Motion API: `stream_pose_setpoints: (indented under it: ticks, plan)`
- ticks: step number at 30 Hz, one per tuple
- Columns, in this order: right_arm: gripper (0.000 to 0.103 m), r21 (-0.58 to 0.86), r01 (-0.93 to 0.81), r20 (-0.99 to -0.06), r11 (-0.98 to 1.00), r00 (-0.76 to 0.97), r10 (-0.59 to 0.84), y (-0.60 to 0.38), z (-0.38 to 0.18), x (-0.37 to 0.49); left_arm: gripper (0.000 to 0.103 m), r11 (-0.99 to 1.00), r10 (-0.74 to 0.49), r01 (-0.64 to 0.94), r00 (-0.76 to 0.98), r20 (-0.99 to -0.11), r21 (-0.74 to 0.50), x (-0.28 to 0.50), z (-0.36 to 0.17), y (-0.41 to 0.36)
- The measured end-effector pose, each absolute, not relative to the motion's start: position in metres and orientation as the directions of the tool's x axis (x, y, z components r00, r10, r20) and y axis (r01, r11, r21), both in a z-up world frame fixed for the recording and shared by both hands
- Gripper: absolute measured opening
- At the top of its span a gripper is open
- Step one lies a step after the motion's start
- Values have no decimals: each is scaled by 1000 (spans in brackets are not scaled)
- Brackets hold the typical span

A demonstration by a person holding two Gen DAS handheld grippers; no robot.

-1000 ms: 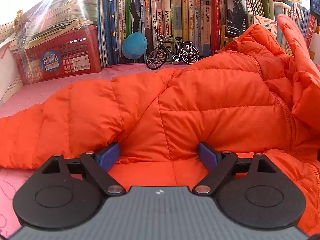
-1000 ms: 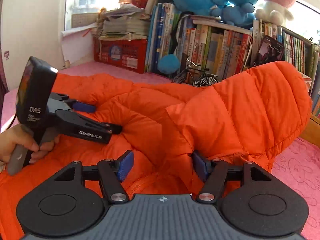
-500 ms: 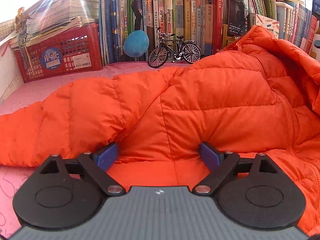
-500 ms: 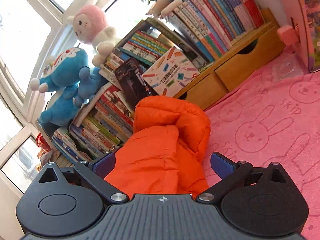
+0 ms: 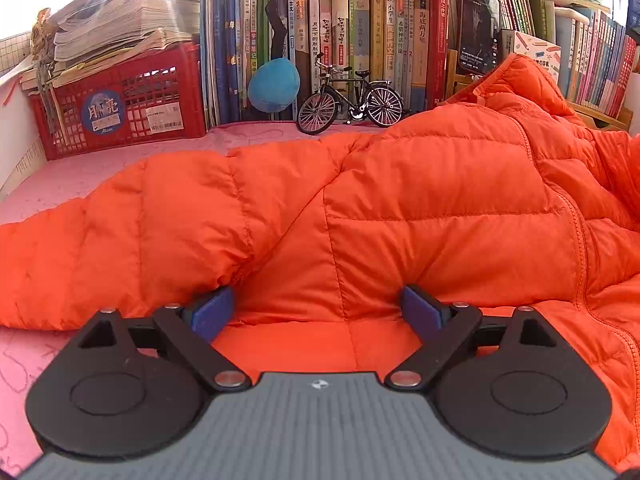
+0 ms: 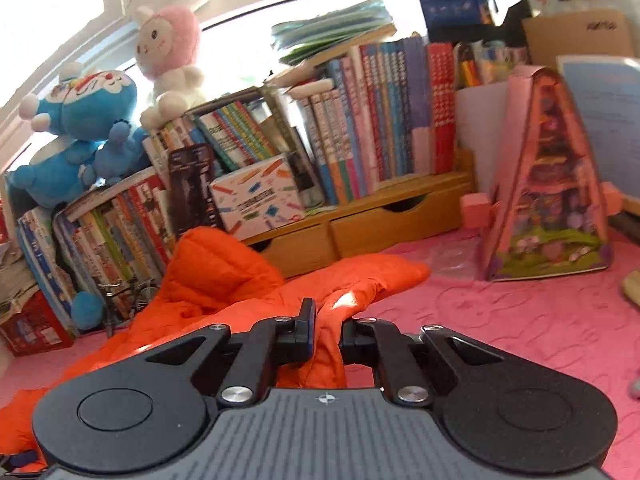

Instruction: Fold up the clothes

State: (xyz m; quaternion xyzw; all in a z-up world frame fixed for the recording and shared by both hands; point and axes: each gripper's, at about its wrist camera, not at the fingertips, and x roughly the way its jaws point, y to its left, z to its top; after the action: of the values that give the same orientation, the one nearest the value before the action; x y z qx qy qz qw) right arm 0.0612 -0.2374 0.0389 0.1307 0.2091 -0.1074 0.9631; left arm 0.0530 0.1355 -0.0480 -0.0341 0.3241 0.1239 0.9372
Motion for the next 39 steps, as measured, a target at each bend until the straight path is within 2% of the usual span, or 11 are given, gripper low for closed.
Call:
stream_pose_setpoints:
  ticks: [3,5,8,10,12,14,20,26,29,35,39]
  plan:
    - [12,51,457,-388,888,828,-404,-269,41,37,93,967,209,-254,759,-616,15,53,-48,136]
    - [16,-15,507,-419,862,779,-466,-289,32,31,93,967,209,-254,759,-617,15,54,-48,135]
    - [39,-24,568,-552,823,678,-485,-315,8,32,93,967,209,-254,759,-616,15,53,-47,135]
    - [54,-34,594,-569,804,650,-504,-312,0,25,94,967,209,-252,758,-618,17,54,-48,135]
    - [82,-50,571,-544,820,673,-502,-297,-2,16,94,968,209,-251,757,-619,19,54,-48,134]
    - [84,-66,515,-514,855,717,-471,-275,1,9,95,968,209,-250,757,-619,21,54,-48,134]
    - [86,0,161,-477,987,868,-142,-192,11,22,96,968,212,-249,757,-618,28,54,-47,134]
    - [95,162,-13,-482,987,871,91,-117,35,105,97,970,207,-241,763,-613,28,53,-46,132]
    - [96,180,-78,-527,981,834,163,-62,46,161,97,984,102,-169,796,-597,-58,45,-44,136]
    - [100,29,-184,-671,982,725,155,69,26,273,97,964,-35,-118,830,-557,-236,39,-44,155]
    - [95,-133,-11,-779,991,620,-98,91,-19,332,96,929,-56,-148,851,-523,-340,35,-45,170]
